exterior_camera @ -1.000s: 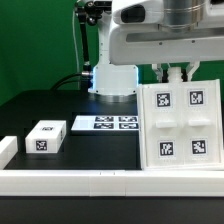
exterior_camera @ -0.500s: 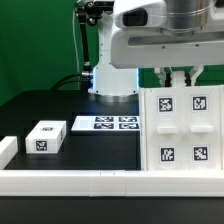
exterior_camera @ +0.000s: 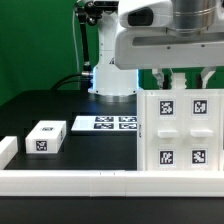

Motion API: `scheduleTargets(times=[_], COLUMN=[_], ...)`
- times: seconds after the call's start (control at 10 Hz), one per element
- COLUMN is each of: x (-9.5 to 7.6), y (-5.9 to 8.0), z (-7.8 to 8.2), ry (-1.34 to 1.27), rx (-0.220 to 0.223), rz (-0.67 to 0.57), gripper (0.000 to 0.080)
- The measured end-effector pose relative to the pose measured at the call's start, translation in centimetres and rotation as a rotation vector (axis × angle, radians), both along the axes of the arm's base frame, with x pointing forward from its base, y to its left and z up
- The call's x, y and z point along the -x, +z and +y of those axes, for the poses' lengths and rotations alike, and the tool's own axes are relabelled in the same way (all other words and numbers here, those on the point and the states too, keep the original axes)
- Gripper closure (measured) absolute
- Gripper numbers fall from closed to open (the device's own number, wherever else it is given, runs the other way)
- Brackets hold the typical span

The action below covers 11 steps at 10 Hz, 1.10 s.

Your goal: Assemble cabinet

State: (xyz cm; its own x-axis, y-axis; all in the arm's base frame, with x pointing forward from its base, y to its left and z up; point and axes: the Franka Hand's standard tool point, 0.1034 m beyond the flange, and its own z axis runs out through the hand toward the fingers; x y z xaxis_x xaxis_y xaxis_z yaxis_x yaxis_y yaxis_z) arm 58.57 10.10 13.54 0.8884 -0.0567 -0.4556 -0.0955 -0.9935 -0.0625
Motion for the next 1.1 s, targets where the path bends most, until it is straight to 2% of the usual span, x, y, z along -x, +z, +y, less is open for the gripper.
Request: scheduleTargets(times=[0.1, 0.2, 0.3, 0.6, 0.8, 1.0, 1.1], x=[0.0, 0.0, 0.0, 0.0, -0.4, -0.8, -0.5], y=[0.0, 0.0, 0.0, 0.1, 1.3, 3.0, 3.4], z=[0.0, 0.0, 0.0, 0.0, -0.4, -0.6, -1.0], ry=[0.0, 0.001, 0.001, 0.0, -0.005, -0.007, -0.005], rx=[0.0, 0.0, 0.0, 0.0, -0.001, -0.002, -0.004], rz=[0.0, -0.001, -0.001, 0.0, -0.002, -0.026, -0.03], gripper=[0.0323, 0.019, 0.0162, 0.0152, 0.0151, 0.0151, 0.0151])
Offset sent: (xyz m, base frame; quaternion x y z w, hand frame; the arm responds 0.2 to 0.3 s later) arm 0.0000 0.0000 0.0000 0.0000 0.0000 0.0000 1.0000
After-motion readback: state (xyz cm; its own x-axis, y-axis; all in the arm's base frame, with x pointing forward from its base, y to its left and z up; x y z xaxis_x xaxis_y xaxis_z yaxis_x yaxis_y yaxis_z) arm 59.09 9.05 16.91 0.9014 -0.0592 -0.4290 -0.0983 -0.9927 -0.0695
